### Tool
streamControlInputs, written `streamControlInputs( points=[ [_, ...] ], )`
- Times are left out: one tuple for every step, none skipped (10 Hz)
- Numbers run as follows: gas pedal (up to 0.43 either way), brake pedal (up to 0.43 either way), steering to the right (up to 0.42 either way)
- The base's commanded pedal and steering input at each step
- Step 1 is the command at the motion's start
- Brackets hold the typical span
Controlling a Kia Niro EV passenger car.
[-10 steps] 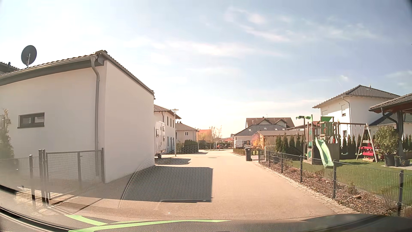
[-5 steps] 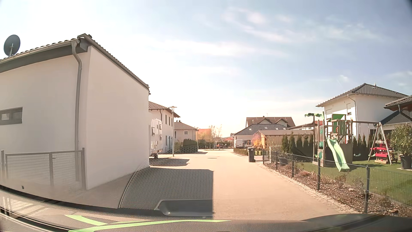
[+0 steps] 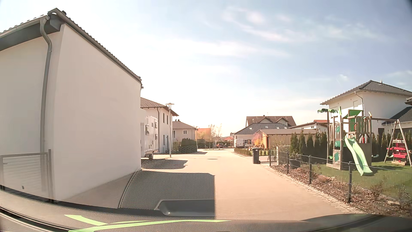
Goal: Follow the waypoints while adhering to traffic rules and regulations
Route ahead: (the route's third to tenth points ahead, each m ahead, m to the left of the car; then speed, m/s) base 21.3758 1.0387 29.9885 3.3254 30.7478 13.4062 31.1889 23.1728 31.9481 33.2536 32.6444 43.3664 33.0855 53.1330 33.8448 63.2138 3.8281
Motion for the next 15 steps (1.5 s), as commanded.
streamControlInputs(
  points=[
    [0.28, 0.0, 0.004],
    [0.268, 0.0, 0.008],
    [0.268, 0.0, 0.009],
    [0.26, 0.0, 0.013],
    [0.26, 0.0, 0.016],
    [0.209, 0.0, 0.016],
    [0.0, 0.0, 0.016],
    [0.0, 0.0, 0.016],
    [0.0, 0.0, 0.016],
    [0.0, 0.0, 0.02],
    [0.0, 0.0, 0.023],
    [0.0, 0.0, 0.023],
    [0.0, 0.0, 0.023],
    [0.0, 0.0, 0.023],
    [0.0, 0.0, 0.023]
  ],
)
